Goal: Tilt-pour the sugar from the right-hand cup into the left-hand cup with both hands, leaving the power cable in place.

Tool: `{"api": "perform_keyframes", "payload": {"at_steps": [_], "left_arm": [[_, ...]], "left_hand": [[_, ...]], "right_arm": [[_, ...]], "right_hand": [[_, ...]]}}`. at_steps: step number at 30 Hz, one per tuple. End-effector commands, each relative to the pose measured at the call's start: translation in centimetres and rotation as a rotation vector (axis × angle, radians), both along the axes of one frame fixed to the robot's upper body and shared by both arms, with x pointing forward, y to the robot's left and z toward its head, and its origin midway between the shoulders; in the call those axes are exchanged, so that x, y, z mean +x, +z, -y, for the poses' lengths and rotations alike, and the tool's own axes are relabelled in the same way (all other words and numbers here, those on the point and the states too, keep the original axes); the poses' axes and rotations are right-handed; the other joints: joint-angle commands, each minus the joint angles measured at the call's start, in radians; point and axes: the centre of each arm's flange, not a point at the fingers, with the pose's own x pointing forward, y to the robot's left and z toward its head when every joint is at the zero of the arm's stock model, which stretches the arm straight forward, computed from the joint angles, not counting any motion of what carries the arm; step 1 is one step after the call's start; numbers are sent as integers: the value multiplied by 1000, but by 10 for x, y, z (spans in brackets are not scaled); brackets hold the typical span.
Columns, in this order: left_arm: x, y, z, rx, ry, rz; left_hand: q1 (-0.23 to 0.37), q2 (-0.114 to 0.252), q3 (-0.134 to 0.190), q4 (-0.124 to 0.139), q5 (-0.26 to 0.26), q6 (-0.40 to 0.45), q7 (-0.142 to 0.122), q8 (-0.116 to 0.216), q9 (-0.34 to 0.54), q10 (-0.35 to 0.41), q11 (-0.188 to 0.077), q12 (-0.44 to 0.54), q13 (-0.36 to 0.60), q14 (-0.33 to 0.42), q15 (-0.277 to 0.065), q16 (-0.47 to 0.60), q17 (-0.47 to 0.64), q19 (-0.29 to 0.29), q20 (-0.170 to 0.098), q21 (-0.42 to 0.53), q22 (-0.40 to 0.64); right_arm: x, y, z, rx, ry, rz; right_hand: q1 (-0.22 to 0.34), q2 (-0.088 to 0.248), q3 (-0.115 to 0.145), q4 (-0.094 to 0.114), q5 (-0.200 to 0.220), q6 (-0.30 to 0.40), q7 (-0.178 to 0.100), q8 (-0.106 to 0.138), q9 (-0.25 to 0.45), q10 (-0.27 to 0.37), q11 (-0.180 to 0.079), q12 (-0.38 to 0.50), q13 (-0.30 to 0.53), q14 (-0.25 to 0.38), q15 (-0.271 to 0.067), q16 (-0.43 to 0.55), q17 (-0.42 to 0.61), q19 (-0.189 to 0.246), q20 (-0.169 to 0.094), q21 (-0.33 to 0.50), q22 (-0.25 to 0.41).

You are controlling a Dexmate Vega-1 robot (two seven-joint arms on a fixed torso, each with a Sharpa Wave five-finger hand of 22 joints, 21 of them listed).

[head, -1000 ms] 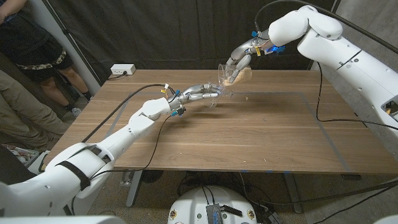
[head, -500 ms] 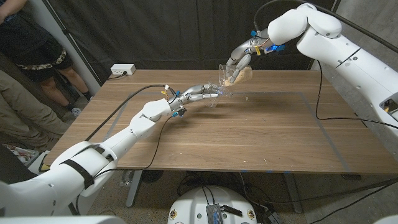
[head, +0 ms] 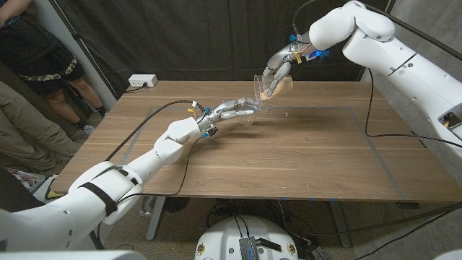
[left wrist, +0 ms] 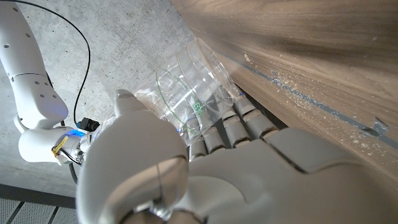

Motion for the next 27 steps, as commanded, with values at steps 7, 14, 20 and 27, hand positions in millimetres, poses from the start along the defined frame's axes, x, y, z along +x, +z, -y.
{"api": "perform_keyframes", "payload": {"at_steps": [7,14,20,27], "left_arm": [[4,-8,1,-40,0,-1],[5,-9,2,-43,-1,-5],[7,-8,4,-43,-1,-7],[10,-8,5,-46,-1,-14]], "left_hand": [[10,3,1,-2,-4,10,-1,6,4,10,1,3,0,10,-148,1,4,10,-3,8,2],[11,4,2,-1,-5,9,-2,7,5,12,1,4,0,11,-148,1,5,12,-4,9,3],[12,5,2,0,-6,10,0,9,5,13,3,5,0,11,-147,0,5,13,-5,10,3],[13,5,3,0,-7,9,-1,9,5,13,1,6,0,13,-147,0,6,14,-8,11,3]], "right_arm": [[-1,5,-3,-46,-16,1],[-1,8,-3,-73,-27,2],[0,9,-5,-103,-38,6],[1,10,-8,-143,-55,2]], "right_hand": [[7,15,13,4,8,29,-19,8,3,36,-30,4,6,12,-168,-3,7,3,-9,-3,2],[8,15,14,3,8,32,-20,8,3,37,-31,4,6,13,-168,-3,8,3,-11,-4,2],[7,14,13,4,8,32,-21,8,3,36,-29,2,5,13,-167,-4,9,3,-11,-4,2],[7,15,14,3,8,34,-20,7,3,39,-29,3,6,13,-168,-5,10,2,-13,-5,2]]}}
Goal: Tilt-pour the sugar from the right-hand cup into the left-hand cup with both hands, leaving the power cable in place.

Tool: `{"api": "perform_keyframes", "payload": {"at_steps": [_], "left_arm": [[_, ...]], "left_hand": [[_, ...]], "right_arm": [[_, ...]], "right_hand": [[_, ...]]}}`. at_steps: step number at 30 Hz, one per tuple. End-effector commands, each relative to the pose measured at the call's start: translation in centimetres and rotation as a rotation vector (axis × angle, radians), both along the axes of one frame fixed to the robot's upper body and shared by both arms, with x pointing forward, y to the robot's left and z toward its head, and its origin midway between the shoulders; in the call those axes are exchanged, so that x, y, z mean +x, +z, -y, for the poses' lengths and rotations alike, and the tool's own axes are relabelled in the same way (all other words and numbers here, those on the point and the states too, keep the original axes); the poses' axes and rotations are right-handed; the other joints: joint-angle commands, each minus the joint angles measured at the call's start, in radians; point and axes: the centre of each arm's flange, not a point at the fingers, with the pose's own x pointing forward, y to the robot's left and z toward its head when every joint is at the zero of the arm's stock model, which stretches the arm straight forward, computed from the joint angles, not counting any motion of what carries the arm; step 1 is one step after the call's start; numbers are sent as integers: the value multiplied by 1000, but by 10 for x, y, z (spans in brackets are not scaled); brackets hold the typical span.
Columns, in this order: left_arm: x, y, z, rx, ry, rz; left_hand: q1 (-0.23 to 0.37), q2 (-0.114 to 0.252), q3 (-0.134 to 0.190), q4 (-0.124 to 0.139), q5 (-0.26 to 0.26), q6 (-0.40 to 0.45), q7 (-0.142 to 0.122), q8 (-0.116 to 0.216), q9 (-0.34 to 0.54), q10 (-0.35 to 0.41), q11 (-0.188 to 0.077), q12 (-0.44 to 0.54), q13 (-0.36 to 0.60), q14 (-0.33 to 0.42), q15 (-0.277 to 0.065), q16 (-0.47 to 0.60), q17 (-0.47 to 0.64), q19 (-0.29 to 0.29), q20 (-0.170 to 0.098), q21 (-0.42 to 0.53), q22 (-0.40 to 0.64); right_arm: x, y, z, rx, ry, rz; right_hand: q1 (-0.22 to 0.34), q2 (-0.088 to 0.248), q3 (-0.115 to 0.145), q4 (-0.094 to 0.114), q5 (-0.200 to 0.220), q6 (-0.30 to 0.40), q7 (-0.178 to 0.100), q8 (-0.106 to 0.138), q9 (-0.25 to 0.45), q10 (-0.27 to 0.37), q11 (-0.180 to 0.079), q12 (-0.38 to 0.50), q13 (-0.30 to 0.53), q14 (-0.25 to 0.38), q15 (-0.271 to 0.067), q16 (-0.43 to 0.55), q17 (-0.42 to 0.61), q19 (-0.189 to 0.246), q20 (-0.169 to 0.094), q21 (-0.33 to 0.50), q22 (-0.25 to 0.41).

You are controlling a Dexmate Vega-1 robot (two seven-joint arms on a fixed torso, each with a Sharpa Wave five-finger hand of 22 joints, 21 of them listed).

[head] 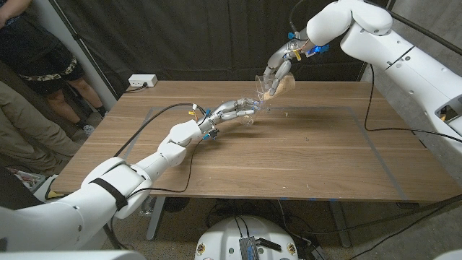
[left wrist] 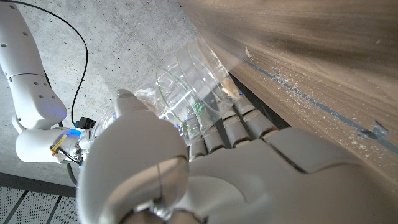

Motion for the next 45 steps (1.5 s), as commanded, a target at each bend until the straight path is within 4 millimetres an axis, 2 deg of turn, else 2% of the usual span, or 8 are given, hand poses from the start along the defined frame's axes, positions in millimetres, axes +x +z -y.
{"api": "perform_keyframes", "payload": {"at_steps": [1,45], "left_arm": [[5,-1,2,-6,2,-11],[20,-3,8,-48,42,-104]], "left_hand": [[8,0,3,0,-2,6,-5,10,3,11,-1,7,0,9,-143,0,6,8,-3,3,3],[25,6,15,2,-6,15,-3,19,2,18,0,13,-1,17,-144,1,9,24,-14,13,2]], "right_arm": [[2,2,-5,-64,-28,-1],[11,11,-19,-139,-53,-19]], "right_hand": [[5,16,11,7,7,29,-23,5,4,37,-31,3,4,8,-162,-5,5,6,-9,1,2],[12,19,16,4,7,45,-25,5,3,51,-34,1,6,17,-164,-4,14,7,-11,-1,2]]}}
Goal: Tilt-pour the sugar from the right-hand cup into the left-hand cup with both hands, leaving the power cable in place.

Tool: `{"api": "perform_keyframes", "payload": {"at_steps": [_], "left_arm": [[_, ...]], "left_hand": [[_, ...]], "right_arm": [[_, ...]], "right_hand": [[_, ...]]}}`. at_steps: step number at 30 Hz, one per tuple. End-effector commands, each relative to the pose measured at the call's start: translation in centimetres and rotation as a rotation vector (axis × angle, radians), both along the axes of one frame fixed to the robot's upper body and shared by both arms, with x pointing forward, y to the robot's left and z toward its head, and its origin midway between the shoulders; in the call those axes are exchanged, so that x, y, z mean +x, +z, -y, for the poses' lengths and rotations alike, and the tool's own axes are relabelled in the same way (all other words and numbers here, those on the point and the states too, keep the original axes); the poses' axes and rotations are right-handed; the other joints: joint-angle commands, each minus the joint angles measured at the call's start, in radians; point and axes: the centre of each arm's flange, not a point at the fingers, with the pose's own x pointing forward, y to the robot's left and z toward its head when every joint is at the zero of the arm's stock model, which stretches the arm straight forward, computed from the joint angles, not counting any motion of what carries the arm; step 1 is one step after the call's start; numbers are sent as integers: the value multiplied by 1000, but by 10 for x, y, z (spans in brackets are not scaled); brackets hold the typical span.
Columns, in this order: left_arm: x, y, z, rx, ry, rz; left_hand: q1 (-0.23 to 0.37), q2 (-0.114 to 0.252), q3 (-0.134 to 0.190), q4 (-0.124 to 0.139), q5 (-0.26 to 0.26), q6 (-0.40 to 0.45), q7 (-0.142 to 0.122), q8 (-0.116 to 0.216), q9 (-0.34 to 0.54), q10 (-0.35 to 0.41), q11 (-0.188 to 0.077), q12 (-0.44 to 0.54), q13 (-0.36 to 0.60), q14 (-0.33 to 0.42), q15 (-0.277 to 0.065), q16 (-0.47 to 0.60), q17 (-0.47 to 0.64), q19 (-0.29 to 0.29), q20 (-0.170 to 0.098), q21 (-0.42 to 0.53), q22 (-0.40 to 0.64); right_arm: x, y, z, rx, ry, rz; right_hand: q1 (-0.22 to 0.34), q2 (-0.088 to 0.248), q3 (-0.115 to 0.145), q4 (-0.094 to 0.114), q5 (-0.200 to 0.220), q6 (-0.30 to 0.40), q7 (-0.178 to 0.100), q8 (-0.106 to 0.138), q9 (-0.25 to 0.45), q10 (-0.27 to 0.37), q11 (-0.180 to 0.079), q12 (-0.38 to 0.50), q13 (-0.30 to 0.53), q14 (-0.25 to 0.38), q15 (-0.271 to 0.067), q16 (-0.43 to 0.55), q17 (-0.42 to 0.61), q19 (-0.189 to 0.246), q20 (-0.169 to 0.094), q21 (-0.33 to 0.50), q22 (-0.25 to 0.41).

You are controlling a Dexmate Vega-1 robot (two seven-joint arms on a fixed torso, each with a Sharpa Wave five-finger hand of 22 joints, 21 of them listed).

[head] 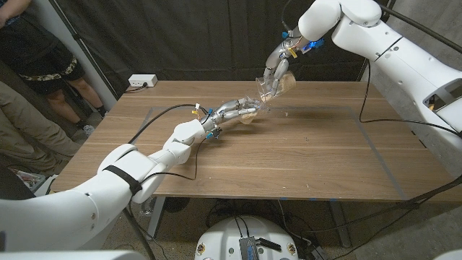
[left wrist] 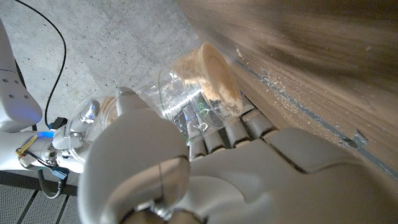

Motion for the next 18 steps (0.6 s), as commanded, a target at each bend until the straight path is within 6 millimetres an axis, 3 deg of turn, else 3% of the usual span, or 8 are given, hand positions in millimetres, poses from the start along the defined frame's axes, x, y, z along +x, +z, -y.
{"api": "perform_keyframes", "payload": {"at_steps": [1,18], "left_arm": [[4,-2,-1,-16,15,-27],[6,-3,9,-22,8,-57]], "left_hand": [[6,5,6,-1,-2,14,0,12,3,9,0,8,3,13,-148,1,4,12,-10,5,3],[11,5,11,1,-5,19,-1,16,1,14,-1,12,3,17,-148,0,6,18,-16,9,2]], "right_arm": [[3,2,-7,-35,-13,3],[3,3,-10,-41,-44,0]], "right_hand": [[13,17,16,4,7,35,-26,5,3,30,-25,5,4,10,-160,-5,5,1,-5,-1,2],[11,15,17,4,6,42,-22,3,1,36,-28,2,0,10,-159,-7,7,-1,-6,-2,2]]}}
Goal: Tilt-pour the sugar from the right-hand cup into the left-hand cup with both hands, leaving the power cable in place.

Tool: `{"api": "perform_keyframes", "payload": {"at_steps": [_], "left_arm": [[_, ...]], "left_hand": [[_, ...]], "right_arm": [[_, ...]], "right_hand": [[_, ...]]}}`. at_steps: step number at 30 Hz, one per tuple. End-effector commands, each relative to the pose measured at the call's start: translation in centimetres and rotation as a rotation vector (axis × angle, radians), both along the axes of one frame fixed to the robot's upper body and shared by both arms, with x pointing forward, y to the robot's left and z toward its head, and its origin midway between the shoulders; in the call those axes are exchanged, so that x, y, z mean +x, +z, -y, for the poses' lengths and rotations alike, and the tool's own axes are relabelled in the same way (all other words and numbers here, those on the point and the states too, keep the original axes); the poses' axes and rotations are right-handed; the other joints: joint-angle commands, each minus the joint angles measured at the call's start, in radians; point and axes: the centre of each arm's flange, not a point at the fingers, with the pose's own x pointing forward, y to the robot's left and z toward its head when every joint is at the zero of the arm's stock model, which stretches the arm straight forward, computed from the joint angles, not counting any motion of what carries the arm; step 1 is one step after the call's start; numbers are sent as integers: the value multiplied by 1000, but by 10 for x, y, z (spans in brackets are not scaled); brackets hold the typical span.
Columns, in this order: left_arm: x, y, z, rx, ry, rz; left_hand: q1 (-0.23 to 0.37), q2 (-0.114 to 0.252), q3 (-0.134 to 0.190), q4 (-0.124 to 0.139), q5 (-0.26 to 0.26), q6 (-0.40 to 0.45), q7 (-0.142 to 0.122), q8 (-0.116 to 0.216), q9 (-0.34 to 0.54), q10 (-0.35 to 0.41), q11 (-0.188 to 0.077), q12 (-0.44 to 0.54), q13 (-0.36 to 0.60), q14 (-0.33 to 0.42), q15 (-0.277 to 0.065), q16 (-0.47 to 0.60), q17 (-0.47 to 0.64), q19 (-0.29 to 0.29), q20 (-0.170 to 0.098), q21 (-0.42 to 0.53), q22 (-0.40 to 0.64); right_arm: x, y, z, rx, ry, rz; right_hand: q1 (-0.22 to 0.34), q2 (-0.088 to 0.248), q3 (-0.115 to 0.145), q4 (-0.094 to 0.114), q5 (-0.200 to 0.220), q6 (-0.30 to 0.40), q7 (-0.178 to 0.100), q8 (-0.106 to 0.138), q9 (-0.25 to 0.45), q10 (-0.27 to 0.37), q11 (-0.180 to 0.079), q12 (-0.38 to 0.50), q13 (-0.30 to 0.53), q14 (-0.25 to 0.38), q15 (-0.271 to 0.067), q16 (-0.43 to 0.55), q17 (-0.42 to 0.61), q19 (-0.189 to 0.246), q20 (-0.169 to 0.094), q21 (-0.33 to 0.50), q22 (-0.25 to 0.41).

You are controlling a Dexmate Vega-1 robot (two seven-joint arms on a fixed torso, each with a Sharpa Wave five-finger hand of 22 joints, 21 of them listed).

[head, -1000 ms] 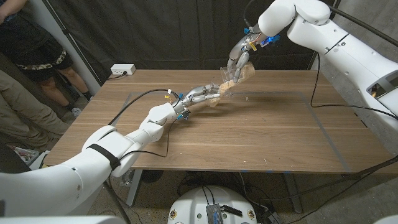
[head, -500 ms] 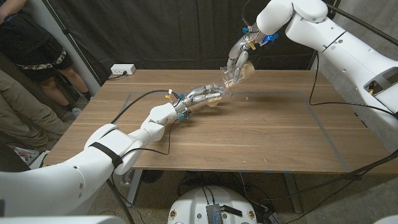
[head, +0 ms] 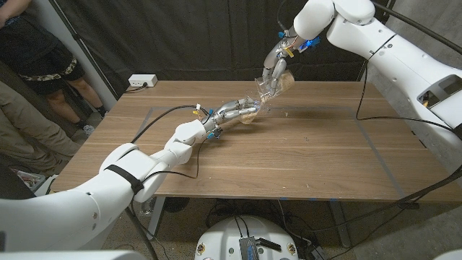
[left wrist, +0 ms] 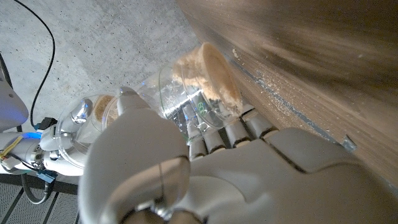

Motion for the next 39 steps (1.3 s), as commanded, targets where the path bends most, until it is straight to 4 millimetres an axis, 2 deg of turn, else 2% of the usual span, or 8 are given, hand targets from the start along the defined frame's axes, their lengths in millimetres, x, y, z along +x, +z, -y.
{"api": "perform_keyframes", "payload": {"at_steps": [1,2,14,39], "left_arm": [[1,0,8,0,-10,-19],[0,0,8,6,-15,-14],[-8,-2,10,11,-58,19],[-15,-8,3,8,-72,55]], "left_hand": [[9,2,3,2,-2,11,-1,9,3,12,-1,6,3,11,-147,2,6,12,-17,11,2],[9,2,3,2,-2,11,-1,9,3,14,-1,7,3,12,-147,1,6,12,-17,11,2],[12,-1,4,3,-3,14,3,11,1,16,-2,8,2,14,-149,1,6,14,-18,12,2],[10,-3,5,9,-6,13,2,13,-1,17,1,10,0,15,-148,-2,8,14,-21,14,1]], "right_arm": [[0,1,-2,-6,-20,-1],[0,1,-2,-5,-20,-2],[-3,-2,3,-16,-27,-1],[-8,-5,-11,-77,-8,11]], "right_hand": [[11,15,13,9,6,40,-27,5,1,34,-29,1,-2,10,-159,-4,2,-1,-6,-3,2],[9,15,12,10,6,39,-27,4,1,35,-34,2,-2,10,-158,-4,2,-3,-6,-3,2],[9,15,13,10,6,45,-26,3,0,38,-27,-1,-3,9,-159,-6,4,-6,-5,-5,2],[6,15,15,10,6,53,-29,4,1,53,-33,0,-6,14,-159,-6,7,-9,-5,-6,3]]}}
